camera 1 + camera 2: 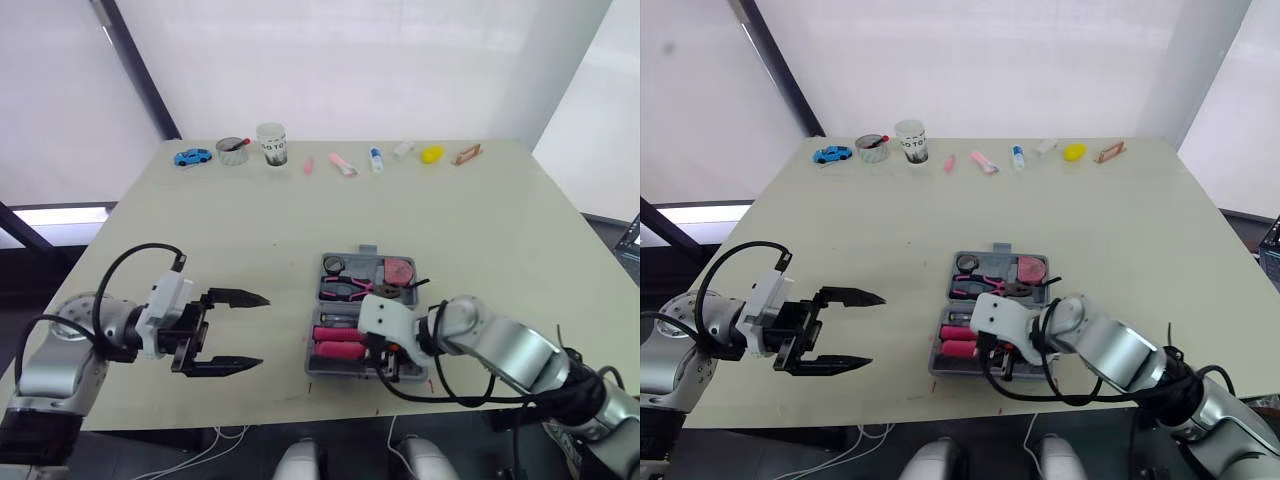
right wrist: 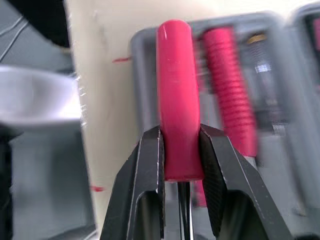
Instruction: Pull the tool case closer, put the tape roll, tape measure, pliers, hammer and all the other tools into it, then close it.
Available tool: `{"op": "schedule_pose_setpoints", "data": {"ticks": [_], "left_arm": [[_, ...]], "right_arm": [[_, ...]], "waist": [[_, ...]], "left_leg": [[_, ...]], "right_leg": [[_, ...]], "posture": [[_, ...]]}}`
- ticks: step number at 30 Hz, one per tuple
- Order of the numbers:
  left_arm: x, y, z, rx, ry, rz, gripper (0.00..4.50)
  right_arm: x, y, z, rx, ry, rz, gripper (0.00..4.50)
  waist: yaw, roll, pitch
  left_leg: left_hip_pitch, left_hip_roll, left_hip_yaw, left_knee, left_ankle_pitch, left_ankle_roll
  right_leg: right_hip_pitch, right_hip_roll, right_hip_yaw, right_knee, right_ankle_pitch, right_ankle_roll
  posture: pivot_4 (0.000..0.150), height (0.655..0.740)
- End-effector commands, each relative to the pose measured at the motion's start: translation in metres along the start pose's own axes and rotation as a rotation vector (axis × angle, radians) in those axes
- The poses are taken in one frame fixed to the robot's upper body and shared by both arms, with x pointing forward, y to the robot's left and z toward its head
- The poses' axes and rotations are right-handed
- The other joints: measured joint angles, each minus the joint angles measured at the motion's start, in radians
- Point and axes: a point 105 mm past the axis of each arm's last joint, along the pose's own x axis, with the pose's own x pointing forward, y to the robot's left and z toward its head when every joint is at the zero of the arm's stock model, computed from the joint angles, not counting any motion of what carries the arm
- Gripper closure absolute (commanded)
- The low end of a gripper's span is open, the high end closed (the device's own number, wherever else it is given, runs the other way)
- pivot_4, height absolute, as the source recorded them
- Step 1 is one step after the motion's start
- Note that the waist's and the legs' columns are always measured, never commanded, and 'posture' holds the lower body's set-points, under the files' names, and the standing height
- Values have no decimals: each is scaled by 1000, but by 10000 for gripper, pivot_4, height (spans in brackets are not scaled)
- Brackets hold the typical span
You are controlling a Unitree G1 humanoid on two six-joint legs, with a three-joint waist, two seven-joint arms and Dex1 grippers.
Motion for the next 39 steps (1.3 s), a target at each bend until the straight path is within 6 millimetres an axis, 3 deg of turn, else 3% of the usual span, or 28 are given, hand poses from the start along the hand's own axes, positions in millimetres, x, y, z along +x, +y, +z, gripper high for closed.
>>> {"op": "schedule_pose_setpoints", "data": {"ticks": [1, 14, 26, 27, 30, 39], "left_arm": [[-2, -9, 6, 42, -1, -57, 0], [-11, -9, -3, 13, 43, -61, 0], [-13, -11, -8, 8, 45, -60, 0], [-13, -11, -8, 8, 45, -59, 0], [-13, -12, -9, 5, 42, -56, 0], [-15, -11, -11, 6, 38, -48, 0]], "right_arm": [[1, -2, 6, -39, 9, -24, 40464], [26, -1, 4, -49, 78, -41, 40464], [32, -1, 3, -72, 80, -33, 40464], [32, -1, 3, -74, 80, -32, 30440], [29, -3, 7, -68, 48, -41, 21806], [16, -4, 20, -20, -89, -23, 21806]], "waist": [[0, 0, 0], [0, 0, 0], [-3, 0, 0], [-3, 0, 0], [-2, 0, 0], [-1, 0, 0]], "left_leg": [[0, 0, 1, 0, 0, 0], [1, 0, 1, 0, 0, 0], [2, 1, 3, 0, 0, 0], [2, 1, 3, 0, 0, 0], [2, 1, 4, 0, 0, 0], [0, 1, 4, 0, 0, 0]], "right_leg": [[0, 0, 0, 1, 0, 0], [0, 0, 0, 1, 0, 0], [0, 0, -1, 2, -1, -1], [0, 0, -1, 2, -1, -1], [0, 0, -1, 2, -1, -1], [-1, 0, -1, 1, -1, -1]], "posture": [[1500, 7400], [1500, 7400], [1500, 7400], [1500, 7400], [1500, 7400], [1500, 7400]]}}
